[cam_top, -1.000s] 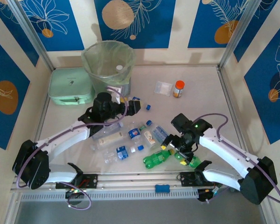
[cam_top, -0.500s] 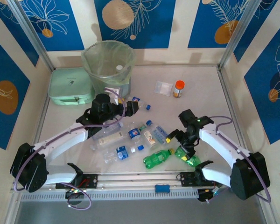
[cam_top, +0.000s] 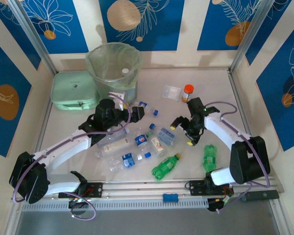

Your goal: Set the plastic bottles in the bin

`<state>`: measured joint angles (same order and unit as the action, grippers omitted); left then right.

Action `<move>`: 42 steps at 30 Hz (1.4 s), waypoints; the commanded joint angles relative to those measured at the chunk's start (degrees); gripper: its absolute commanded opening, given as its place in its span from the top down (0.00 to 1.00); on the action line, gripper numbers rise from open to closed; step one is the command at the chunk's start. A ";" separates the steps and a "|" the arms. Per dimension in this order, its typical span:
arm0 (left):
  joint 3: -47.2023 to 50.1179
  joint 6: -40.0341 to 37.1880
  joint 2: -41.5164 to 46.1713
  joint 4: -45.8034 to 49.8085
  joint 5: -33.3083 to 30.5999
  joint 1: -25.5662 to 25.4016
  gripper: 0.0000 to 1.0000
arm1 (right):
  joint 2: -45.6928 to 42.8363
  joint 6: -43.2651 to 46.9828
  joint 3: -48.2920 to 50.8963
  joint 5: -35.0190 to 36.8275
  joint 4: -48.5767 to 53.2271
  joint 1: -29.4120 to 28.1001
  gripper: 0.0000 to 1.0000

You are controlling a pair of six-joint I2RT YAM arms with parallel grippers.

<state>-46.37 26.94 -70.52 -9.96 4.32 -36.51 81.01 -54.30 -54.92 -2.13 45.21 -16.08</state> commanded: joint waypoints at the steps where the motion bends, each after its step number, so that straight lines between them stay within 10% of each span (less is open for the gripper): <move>1: 0.82 -0.22 1.06 0.12 -1.06 -0.04 0.00 | 0.11 8.13 -6.03 10.04 8.97 0.29 0.01; 15: -0.13 -1.56 -1.63 -1.21 0.45 0.04 0.00 | -7.72 1.85 4.22 34.09 13.86 12.19 0.01; 27: -0.63 -2.51 -1.06 0.11 0.86 0.39 0.00 | -10.06 3.39 10.06 34.08 4.63 29.33 0.01; 42: -1.53 -0.35 -1.91 -0.93 2.71 0.39 0.00 | -15.88 2.29 16.35 29.31 3.81 34.16 0.01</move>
<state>-46.44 26.09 -72.18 -10.02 5.82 -36.40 66.37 -51.62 -39.33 29.61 49.30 18.55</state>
